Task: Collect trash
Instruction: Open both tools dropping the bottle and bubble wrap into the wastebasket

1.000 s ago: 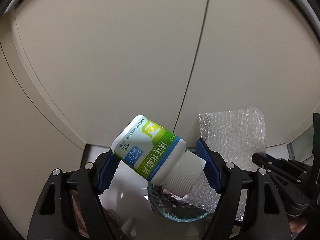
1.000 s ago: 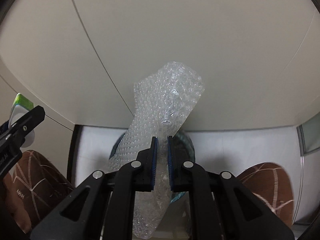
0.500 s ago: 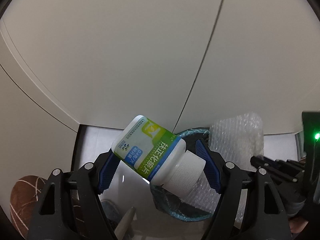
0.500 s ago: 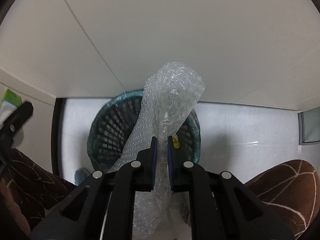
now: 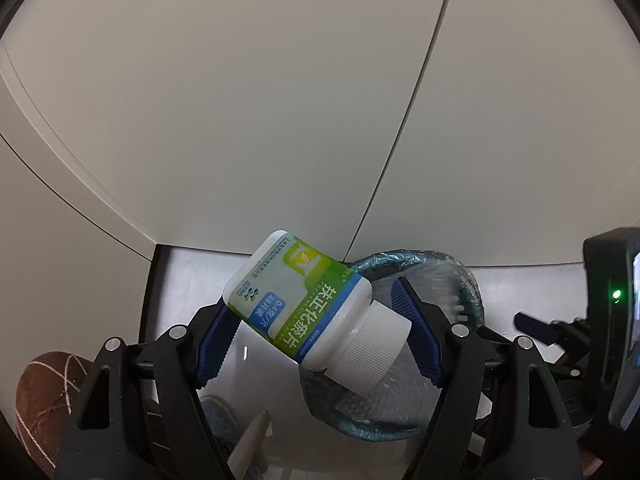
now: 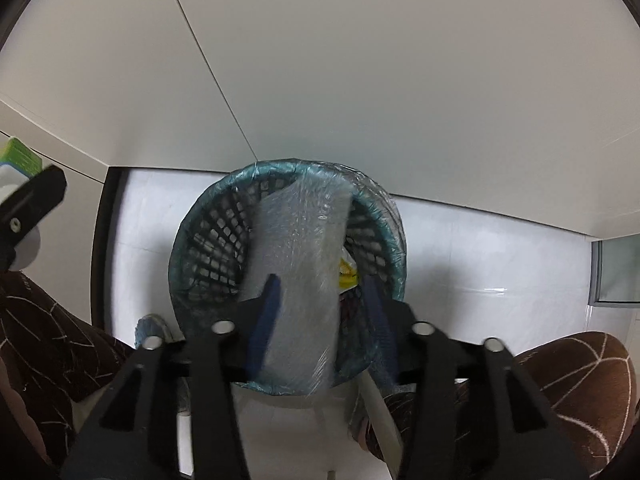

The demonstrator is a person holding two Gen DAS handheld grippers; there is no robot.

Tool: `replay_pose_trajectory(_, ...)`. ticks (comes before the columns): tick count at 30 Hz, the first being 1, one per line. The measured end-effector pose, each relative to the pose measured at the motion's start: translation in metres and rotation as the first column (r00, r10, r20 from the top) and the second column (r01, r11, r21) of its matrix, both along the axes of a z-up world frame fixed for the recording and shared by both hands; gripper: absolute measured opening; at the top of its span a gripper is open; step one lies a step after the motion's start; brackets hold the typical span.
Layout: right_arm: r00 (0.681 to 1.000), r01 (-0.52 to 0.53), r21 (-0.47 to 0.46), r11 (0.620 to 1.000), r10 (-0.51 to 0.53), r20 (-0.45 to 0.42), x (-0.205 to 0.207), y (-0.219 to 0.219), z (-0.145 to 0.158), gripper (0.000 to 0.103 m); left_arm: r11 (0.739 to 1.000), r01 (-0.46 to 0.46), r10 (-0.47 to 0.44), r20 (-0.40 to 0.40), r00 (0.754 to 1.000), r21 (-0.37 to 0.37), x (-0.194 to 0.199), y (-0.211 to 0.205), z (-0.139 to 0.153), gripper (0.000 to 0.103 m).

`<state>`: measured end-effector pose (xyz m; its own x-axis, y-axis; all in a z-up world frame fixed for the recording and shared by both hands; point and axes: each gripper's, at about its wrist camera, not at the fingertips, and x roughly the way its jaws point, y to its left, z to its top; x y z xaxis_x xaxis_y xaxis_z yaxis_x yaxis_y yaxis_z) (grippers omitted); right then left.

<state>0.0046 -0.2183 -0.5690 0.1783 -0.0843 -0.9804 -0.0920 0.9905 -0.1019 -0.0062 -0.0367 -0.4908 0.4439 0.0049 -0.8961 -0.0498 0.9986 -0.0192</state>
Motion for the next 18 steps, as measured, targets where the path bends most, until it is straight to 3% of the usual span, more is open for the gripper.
replay_pose_trajectory(4, 0.997, 0.014, -0.06, 0.998, -0.01, 0.07, 0.002, -0.005, 0.017, 0.066, 1.0, 0.016, -0.016, -0.017, 1.0, -0.009, 0.001, -0.004, -0.005, 0.073)
replay_pose_trajectory(9, 0.959, 0.074, -0.07, 0.995, -0.051, 0.279, -0.003, -0.032, 0.071, 0.091, 0.998, 0.059, -0.059, -0.049, 0.997, -0.015, 0.004, -0.02, -0.015, 0.073)
replay_pose_trajectory(11, 0.943, 0.098, -0.05, 0.994, -0.076, 0.324, -0.006, -0.044, 0.085, 0.093, 0.997, 0.073, -0.074, -0.056, 0.996, -0.023, 0.005, -0.027, -0.019, 0.073)
replay_pose_trajectory(18, 0.927, 0.144, 0.018, 0.989, -0.142, 0.346, -0.004, -0.064, 0.097, 0.093, 0.99, 0.126, -0.131, -0.081, 0.988, -0.061, 0.002, -0.048, -0.033, 0.073)
